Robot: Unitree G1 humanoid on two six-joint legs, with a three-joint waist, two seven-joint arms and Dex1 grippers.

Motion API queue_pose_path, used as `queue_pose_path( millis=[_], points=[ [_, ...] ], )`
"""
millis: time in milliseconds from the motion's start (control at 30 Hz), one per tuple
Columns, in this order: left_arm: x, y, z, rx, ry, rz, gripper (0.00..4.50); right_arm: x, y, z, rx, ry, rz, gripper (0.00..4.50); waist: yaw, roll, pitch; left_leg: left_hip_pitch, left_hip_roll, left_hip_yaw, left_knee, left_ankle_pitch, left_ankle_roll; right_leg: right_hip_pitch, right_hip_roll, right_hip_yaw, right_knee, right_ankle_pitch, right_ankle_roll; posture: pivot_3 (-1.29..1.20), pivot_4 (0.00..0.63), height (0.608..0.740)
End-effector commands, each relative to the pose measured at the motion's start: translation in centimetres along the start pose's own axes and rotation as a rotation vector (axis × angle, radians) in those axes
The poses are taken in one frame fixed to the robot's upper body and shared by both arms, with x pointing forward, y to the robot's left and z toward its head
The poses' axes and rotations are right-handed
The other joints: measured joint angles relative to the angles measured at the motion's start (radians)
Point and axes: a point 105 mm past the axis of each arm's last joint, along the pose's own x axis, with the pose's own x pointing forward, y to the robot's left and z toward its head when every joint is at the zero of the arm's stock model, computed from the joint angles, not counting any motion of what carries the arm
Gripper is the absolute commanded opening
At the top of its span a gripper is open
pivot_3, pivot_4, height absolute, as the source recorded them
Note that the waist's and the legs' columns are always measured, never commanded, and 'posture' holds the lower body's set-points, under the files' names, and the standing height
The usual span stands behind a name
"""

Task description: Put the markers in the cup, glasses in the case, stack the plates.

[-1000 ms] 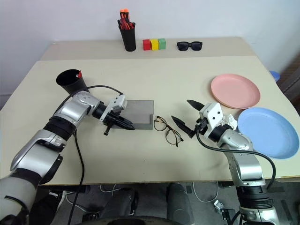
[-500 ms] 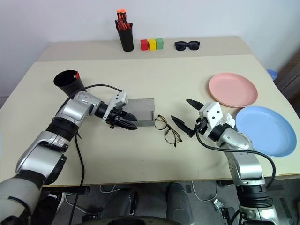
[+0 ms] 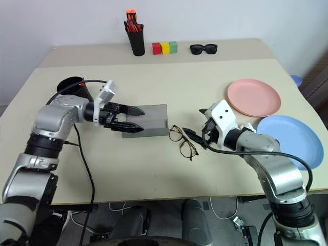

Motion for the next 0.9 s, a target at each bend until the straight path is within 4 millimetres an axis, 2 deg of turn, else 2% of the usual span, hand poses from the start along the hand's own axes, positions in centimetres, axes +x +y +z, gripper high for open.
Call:
queue_pose_path(
  millis=[33, 167, 367, 500, 667, 767, 800, 900],
  points=[
    [-1.3, -1.3, 1.6, 0.097, -0.097, 0.03, 4.26, 0.9, 0.6, -0.1, -0.049, 0.133, -0.005, 4.5, 0.002, 0.0, 0.0, 0.0, 0.0, 0.0, 0.0, 0.0, 0.0, 0.0, 0.0, 0.0, 0.0, 0.0, 0.0, 0.0, 0.15, 0.74],
    [-2.3, -1.5, -0.1, 0.136, -0.146, 0.123, 4.26, 1.9, 1.0, 0.5, -0.017, 0.214, 0.012, 4.5, 0.002, 0.0, 0.0, -0.002, 0.0, 0.0, 0.0, 0.0, 0.0, -0.002, 0.0, 0.0, -0.001, 0.0, 0.0, 0.0, 0.15, 0.74],
    [-4.8, -2.2, 0.0, 0.189, -0.261, 0.277, 4.26, 1.6, 1.7, 0.2, -0.019, 0.365, 0.052, 4.5, 0.013, -0.001, 0.0, -0.006, 0.0, 0.0, -0.001, 0.0, 0.0, -0.006, -0.002, -0.001, -0.002, 0.001, -0.001, 0.0, 0.15, 0.74],
    [-5.4, -3.4, -0.6, 0.199, -0.249, 0.282, 4.26, 1.3, 1.8, -0.9, 0.023, 0.457, 0.056, 4.5, 0.006, 0.0, 0.0, -0.005, -0.001, 0.002, -0.002, 0.0, 0.0, -0.006, -0.003, -0.001, -0.002, 0.001, -0.001, 0.0, 0.15, 0.74],
    [-5.5, -3.8, -0.9, 0.217, -0.235, 0.296, 4.26, 1.7, 1.3, -1.5, 0.115, 0.482, 0.026, 4.5, 0.005, 0.0, 0.0, -0.005, -0.001, 0.002, -0.002, 0.0, 0.0, -0.006, -0.003, -0.001, -0.002, 0.001, -0.001, 0.0, 0.15, 0.74],
    [-5.3, -3.8, -0.7, 0.228, -0.244, 0.305, 4.31, 2.3, 1.5, -1.7, 0.176, 0.47, 0.034, 3.72, 0.005, 0.0, 0.0, -0.004, -0.001, 0.002, -0.002, 0.0, 0.0, -0.006, -0.003, -0.001, -0.002, 0.001, -0.001, 0.0, 0.15, 0.74],
    [-5.2, -3.7, -0.6, 0.223, -0.249, 0.306, 4.31, 2.5, 1.7, -1.7, 0.199, 0.458, 0.044, 3.32, 0.004, 0.0, 0.0, -0.004, -0.001, 0.002, -0.002, 0.0, 0.0, -0.006, -0.003, -0.001, -0.002, 0.001, -0.001, 0.0, 0.15, 0.74],
    [-4.9, -3.7, -0.8, 0.22, -0.244, 0.305, 4.31, 2.8, 2.1, -1.5, 0.221, 0.441, 0.057, 3.32, 0.004, 0.0, 0.0, -0.005, -0.001, 0.002, -0.002, 0.0, 0.0, -0.006, -0.003, -0.001, -0.002, 0.001, -0.001, 0.0, 0.15, 0.74]
  ],
)
